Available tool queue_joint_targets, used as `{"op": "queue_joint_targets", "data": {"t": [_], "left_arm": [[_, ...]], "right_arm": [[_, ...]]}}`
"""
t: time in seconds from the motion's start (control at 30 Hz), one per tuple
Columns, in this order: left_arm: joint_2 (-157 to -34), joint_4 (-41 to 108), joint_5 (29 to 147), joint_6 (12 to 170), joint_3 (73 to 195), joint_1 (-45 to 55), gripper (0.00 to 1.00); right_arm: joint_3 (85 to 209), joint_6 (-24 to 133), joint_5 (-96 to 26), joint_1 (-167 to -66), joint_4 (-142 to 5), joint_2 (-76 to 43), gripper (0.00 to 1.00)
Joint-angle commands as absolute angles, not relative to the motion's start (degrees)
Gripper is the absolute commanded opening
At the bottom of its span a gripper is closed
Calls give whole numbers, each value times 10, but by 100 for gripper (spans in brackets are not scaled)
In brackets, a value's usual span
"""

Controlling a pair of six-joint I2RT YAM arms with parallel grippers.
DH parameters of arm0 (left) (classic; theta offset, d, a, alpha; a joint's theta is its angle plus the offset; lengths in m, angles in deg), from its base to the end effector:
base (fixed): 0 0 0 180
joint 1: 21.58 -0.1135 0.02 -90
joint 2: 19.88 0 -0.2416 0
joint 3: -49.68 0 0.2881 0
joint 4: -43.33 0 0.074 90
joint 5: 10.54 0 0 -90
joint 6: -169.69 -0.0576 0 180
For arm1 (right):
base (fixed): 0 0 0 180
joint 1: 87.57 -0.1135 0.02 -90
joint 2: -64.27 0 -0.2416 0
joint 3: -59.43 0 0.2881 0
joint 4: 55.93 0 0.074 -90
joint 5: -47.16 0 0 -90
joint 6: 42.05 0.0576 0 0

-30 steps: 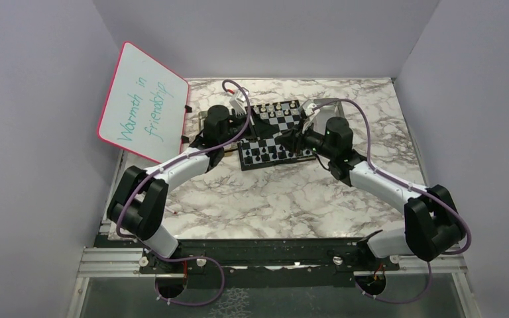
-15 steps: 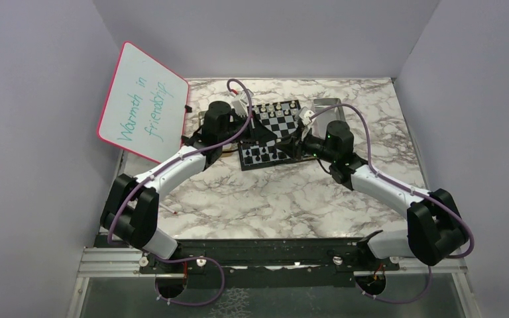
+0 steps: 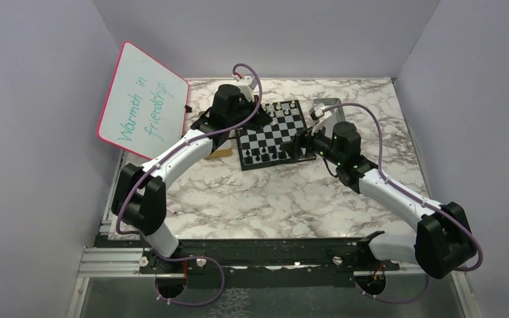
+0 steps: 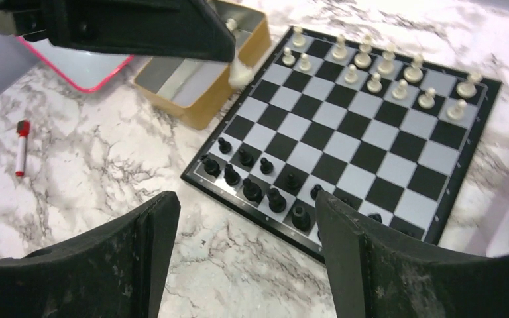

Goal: Set up the chess pieces on the board
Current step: Place the chess piece on the chessboard.

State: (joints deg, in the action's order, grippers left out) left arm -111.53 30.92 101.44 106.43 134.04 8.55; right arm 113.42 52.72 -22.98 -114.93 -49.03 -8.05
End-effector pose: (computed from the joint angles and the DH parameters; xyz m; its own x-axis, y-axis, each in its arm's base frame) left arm 0.3634 -0.2358 0.2755 -0.6069 -0.1302 -0.7840 0.5567 0.6344 -0.5363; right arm 0.2981 0.1763 0.2277 -0.2359 -0.0340 -0.9712 -0.7108 0.6875 0.1486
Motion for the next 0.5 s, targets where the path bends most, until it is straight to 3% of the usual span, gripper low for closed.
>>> {"op": "queue_joint_targets", "data": {"t": [0.0, 0.17, 0.47], "left_arm": [[-1165, 307, 848, 984, 1381, 88, 0], [-1234, 346, 754, 942, 1414, 88, 0], [-1347, 403, 710, 930, 1465, 87, 0]], "right_arm": [[1150, 566, -326, -1148, -574, -55, 83], [1174, 570, -341, -1148, -627, -43, 99], [1182, 610, -353, -1148, -654, -29, 100]]}}
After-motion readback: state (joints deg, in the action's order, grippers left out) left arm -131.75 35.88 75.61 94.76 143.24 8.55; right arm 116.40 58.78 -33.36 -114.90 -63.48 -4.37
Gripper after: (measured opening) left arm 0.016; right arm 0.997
